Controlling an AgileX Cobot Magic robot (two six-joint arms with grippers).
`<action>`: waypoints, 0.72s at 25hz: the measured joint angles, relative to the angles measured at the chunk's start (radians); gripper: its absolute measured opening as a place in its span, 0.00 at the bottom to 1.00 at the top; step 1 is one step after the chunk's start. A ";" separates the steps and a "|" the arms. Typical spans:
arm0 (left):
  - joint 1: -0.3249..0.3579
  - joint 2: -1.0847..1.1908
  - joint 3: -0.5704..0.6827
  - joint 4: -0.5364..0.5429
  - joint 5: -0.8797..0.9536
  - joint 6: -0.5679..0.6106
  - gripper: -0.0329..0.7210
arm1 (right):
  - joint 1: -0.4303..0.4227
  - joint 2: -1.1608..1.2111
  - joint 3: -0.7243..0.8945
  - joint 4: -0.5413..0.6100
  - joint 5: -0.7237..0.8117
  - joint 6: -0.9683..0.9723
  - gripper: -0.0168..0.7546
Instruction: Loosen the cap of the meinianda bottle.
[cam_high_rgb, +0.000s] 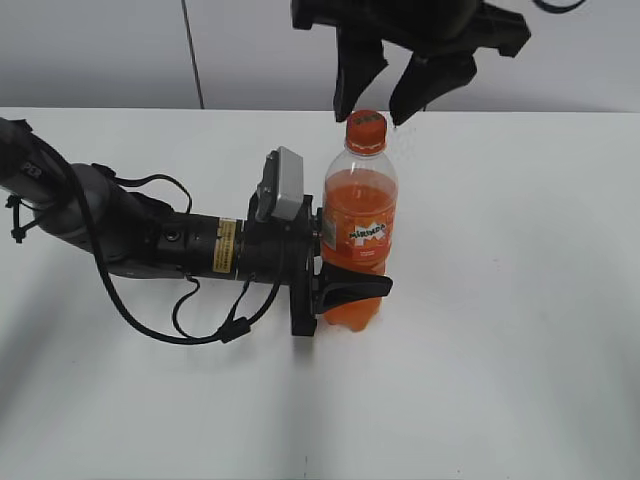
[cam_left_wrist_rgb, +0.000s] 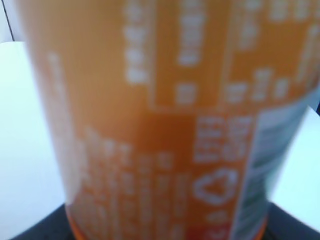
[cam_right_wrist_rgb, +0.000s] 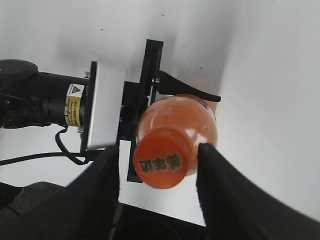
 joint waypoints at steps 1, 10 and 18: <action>0.000 0.000 0.000 0.000 0.000 0.000 0.55 | 0.000 0.007 0.000 0.007 0.000 0.000 0.51; 0.000 0.000 0.000 0.001 0.000 0.000 0.55 | 0.000 0.028 0.002 0.024 0.000 0.001 0.51; 0.000 0.000 0.000 0.001 0.001 0.000 0.55 | 0.000 0.030 0.002 0.017 0.000 0.001 0.51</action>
